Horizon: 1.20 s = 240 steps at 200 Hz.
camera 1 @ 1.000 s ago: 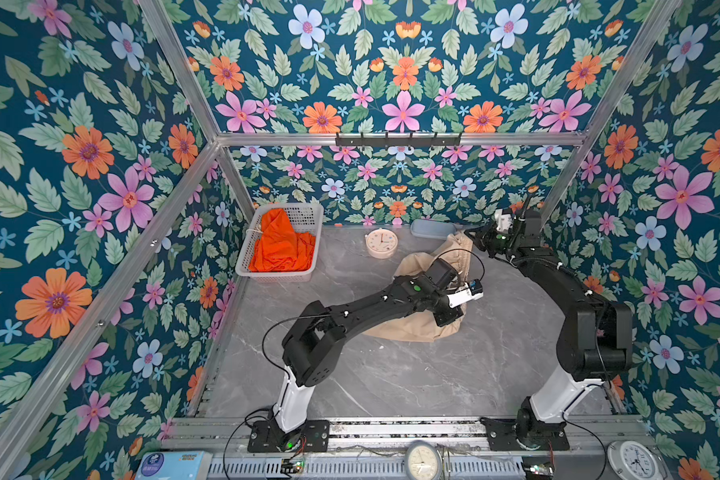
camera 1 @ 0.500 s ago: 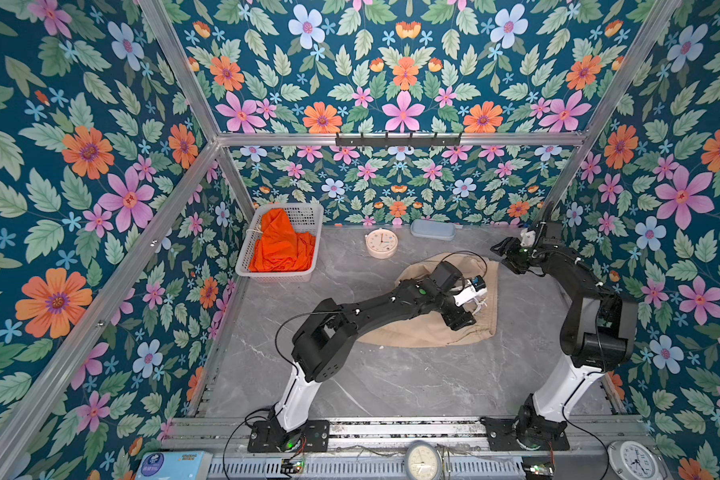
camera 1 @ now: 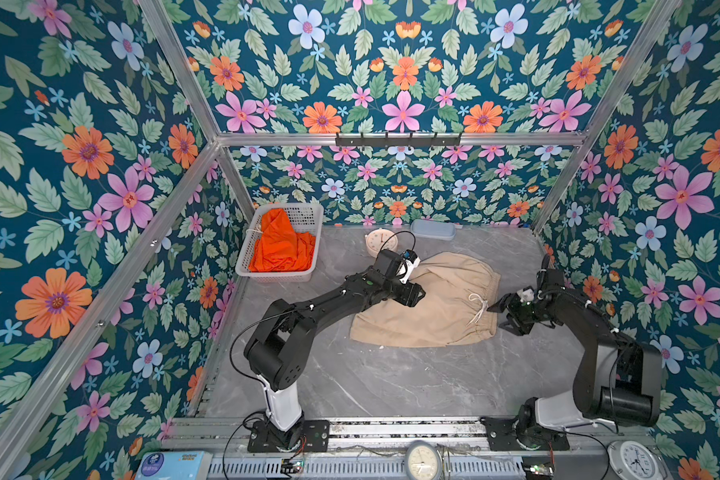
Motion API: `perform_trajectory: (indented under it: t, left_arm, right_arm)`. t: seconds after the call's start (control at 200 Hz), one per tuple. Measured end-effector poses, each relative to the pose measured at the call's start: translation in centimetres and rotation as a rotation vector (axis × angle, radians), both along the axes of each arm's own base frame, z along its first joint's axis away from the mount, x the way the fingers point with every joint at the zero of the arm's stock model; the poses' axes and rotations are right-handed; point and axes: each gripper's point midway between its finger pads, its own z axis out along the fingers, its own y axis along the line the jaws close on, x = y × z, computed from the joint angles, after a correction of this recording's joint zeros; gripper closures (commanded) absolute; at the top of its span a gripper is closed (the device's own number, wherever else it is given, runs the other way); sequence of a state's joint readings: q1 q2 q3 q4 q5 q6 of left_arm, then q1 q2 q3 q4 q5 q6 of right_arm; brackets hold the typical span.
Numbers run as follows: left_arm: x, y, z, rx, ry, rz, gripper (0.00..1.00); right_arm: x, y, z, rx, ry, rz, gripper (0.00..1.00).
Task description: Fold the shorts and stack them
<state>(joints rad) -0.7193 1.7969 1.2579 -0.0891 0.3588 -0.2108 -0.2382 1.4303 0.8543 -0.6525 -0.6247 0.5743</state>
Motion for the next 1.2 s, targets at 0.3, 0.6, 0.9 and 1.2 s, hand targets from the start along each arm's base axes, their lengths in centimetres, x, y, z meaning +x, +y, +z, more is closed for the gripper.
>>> perform_trajectory:
  t: [0.3, 0.6, 0.9, 1.2]
  left_arm:
    - [1.8, 2.0, -0.8, 0.025, 0.026, 0.14, 0.3]
    - [2.1, 3.5, -1.4, 0.043, 0.043, 0.199, 0.3]
    - [1.8, 4.0, -2.0, 0.049, 0.064, 0.215, 0.3]
    - [1.2, 6.5, -2.5, 0.047, 0.09, 0.27, 0.3]
  right_arm:
    - [-2.3, 2.4, -2.3, 0.123, 0.116, -0.037, 0.35]
    - [-2.8, 2.7, -2.7, 0.131, 0.129, -0.053, 0.32]
    - [-4.3, 3.4, -4.3, 0.171, 0.185, -0.083, 0.35]
    - [-2.4, 2.6, -5.7, 0.158, 0.169, -0.118, 0.6]
